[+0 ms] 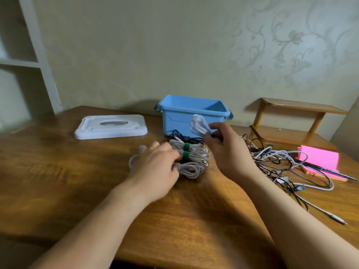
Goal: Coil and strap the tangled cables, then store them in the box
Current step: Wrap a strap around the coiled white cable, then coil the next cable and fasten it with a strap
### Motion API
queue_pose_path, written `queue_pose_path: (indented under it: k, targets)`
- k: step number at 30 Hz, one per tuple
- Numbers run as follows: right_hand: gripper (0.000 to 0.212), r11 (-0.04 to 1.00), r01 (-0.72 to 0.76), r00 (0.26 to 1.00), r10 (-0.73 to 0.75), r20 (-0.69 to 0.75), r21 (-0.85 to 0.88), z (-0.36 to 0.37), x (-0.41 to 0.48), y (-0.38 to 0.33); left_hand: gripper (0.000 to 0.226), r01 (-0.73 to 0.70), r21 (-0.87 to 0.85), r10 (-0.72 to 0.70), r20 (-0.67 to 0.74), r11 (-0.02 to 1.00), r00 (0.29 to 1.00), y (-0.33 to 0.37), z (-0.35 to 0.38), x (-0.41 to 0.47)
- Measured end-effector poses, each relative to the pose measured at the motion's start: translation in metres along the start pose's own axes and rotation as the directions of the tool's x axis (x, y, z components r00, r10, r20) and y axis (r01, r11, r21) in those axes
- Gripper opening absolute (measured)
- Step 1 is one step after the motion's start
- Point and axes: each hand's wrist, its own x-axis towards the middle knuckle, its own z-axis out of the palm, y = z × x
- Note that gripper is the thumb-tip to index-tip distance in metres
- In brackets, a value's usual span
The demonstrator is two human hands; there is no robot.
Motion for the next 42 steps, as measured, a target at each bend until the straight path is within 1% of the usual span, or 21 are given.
queue_pose_path:
  k: [1, 2, 4, 7, 9, 11, 15, 18, 21, 23, 29, 32, 35, 39, 42]
  targets:
    - [0.024, 0.998, 0.018, 1.000, -0.017, 0.011, -0.061, 0.005, 0.003, -0.009, 0.023, -0.018, 0.012, 0.018, -0.010, 1.000, 1.000, 0.002, 0.004, -0.002]
    - [0.024, 0.985, 0.062, 0.998, -0.061, 0.015, -0.160, 0.011, 0.006, -0.018, 0.022, -0.027, 0.004, 0.027, -0.026, 1.000, 0.999, 0.005, 0.008, -0.002]
    - [0.020, 0.929, 0.154, 0.988, -0.143, 0.057, -0.338, 0.024, 0.011, -0.026, 0.020, -0.038, -0.027, 0.037, -0.027, 0.999, 0.999, 0.009, 0.017, 0.004]
    - [0.017, 0.883, 0.190, 0.978, -0.132, 0.161, -0.430, 0.039, 0.014, -0.023, 0.025, -0.042, -0.087, 0.039, -0.038, 0.995, 0.999, 0.011, 0.026, 0.007]
    - [0.019, 0.881, 0.193, 0.974, -0.118, 0.193, -0.431, 0.041, 0.014, -0.016, 0.028, -0.070, -0.167, 0.060, -0.065, 0.983, 0.996, 0.014, 0.027, 0.005]
    - [0.018, 0.897, 0.189, 0.974, -0.119, 0.194, -0.399, 0.040, 0.014, -0.009, 0.024, -0.104, -0.213, 0.084, -0.101, 0.971, 0.991, 0.019, 0.027, 0.004]
    - [0.022, 0.961, 0.094, 0.958, -0.017, 0.285, -0.261, 0.032, 0.015, -0.003, 0.015, -0.125, -0.256, 0.093, -0.134, 0.958, 0.987, 0.019, 0.029, 0.004]
    - [0.032, 0.966, 0.103, 0.971, -0.046, 0.234, -0.236, 0.023, 0.005, -0.008, 0.014, -0.122, -0.288, 0.069, -0.188, 0.950, 0.980, 0.017, 0.028, 0.001]
    - [0.033, 0.977, 0.059, 0.991, -0.032, 0.131, -0.206, 0.010, -0.005, -0.006, 0.010, -0.090, -0.308, 0.005, -0.265, 0.947, 0.964, 0.013, 0.028, -0.001]
    - [0.030, 0.982, 0.017, 0.997, -0.003, 0.075, -0.186, 0.000, -0.015, -0.001, 0.009, -0.087, -0.320, -0.008, -0.285, 0.943, 0.959, 0.012, 0.027, -0.002]
    - [0.027, 0.980, -0.048, 0.999, 0.050, 0.007, -0.191, -0.049, -0.038, 0.006, 0.013, -0.206, -0.293, 0.095, -0.350, 0.934, 0.932, 0.025, 0.020, -0.003]
    - [0.022, 0.975, -0.106, 0.992, 0.090, -0.089, -0.197, -0.085, -0.042, 0.012, 0.016, -0.238, -0.270, 0.131, -0.361, 0.933, 0.923, 0.040, 0.015, 0.000]
    - [0.017, 0.954, -0.209, 0.969, 0.173, -0.174, -0.217, -0.122, -0.048, 0.025, 0.014, -0.266, -0.289, 0.146, -0.376, 0.920, 0.915, 0.062, 0.010, 0.000]
    - [0.010, 0.882, -0.345, 0.939, 0.321, -0.126, -0.321, -0.150, -0.062, 0.050, 0.013, -0.334, -0.286, 0.219, -0.369, 0.898, 0.903, 0.084, 0.021, -0.005]
    - [0.008, 0.806, -0.393, 0.917, 0.382, -0.118, -0.442, -0.156, -0.077, 0.064, 0.013, -0.315, -0.293, 0.222, -0.312, 0.903, 0.924, 0.090, 0.033, -0.008]
